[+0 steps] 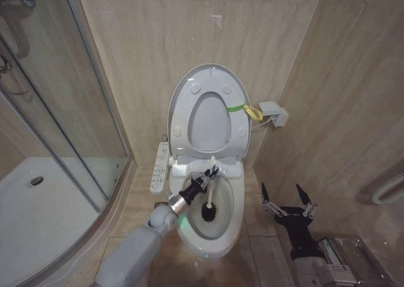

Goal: Open the toilet lid, clean the toilet bowl with a toilet brush, close the toilet lid, and flush.

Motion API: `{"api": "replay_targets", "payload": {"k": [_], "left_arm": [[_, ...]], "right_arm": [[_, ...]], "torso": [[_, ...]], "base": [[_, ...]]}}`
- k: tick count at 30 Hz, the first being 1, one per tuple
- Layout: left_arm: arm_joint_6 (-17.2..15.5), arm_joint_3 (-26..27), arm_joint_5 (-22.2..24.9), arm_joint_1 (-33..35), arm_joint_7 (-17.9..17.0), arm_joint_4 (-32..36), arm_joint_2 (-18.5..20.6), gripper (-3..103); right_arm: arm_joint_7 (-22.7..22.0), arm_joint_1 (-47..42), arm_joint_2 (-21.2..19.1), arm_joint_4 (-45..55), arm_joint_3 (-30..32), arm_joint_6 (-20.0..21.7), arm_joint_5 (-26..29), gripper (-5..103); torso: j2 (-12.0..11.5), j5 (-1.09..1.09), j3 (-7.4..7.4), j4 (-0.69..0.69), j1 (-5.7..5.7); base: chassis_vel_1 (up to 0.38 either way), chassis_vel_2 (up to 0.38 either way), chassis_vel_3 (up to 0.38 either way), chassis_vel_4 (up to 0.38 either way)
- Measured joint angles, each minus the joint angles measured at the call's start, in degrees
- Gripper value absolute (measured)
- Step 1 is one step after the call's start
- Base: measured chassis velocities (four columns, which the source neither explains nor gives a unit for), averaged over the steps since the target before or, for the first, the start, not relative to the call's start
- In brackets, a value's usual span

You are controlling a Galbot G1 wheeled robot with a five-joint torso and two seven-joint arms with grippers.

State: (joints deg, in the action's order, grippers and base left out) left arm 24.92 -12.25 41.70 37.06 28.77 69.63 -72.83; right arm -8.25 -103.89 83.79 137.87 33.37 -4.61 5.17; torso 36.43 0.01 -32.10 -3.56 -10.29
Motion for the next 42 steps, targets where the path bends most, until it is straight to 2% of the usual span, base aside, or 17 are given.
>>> {"api": "replay_targets", "payload": {"k": [5, 12, 22, 28, 31, 38, 42], "left_arm": [[0.40, -2.43, 0.12, -2.94, 0.20, -4.33, -1.01, 17], [1.63, -6.57, -0.01, -7.04, 1.18, -12.18, -4.90, 17], [2.06, -10.52, 1.40, -11.21, 0.52, -16.90, -8.48, 17], [2.46, -11.69, 2.98, -10.92, -0.37, -16.97, -10.62, 17], [2.82, -12.33, 3.01, -8.12, -0.50, -16.26, -11.58, 17], [3.14, -12.46, 2.15, -4.95, -0.28, -14.58, -10.37, 17], [3.11, -12.19, 2.23, -5.97, -0.19, -14.02, -9.57, 17]], "right_arm": [[0.00, 0.00, 0.00, 0.00, 0.00, 0.00, 0.00, 100], [0.00, 0.00, 0.00, 0.00, 0.00, 0.00, 0.00, 100], [0.00, 0.00, 0.00, 0.00, 0.00, 0.00, 0.00, 100], [0.00, 0.00, 0.00, 0.00, 0.00, 0.00, 0.00, 100], [0.00, 0.00, 0.00, 0.00, 0.00, 0.00, 0.00, 100], [0.00, 0.00, 0.00, 0.00, 0.00, 0.00, 0.00, 100], [0.00, 0.00, 0.00, 0.00, 0.00, 0.00, 0.00, 100]], "torso": [[0.00, 0.00, 0.00, 0.01, 0.00], [0.00, 0.00, 0.01, 0.00, 0.01], [0.01, 0.00, 0.01, 0.00, 0.01], [0.01, 0.00, 0.01, -0.01, 0.01], [0.01, -0.01, 0.01, 0.00, 0.01], [0.01, -0.01, 0.01, 0.02, 0.02], [0.01, -0.01, 0.01, 0.01, 0.01]], "base": [[0.000, 0.000, 0.000, 0.000], [0.000, 0.000, 0.000, 0.000], [0.000, 0.000, 0.000, 0.000], [0.000, 0.000, 0.000, 0.000], [0.000, 0.000, 0.000, 0.000], [0.000, 0.000, 0.000, 0.000], [0.000, 0.000, 0.000, 0.000]]}}
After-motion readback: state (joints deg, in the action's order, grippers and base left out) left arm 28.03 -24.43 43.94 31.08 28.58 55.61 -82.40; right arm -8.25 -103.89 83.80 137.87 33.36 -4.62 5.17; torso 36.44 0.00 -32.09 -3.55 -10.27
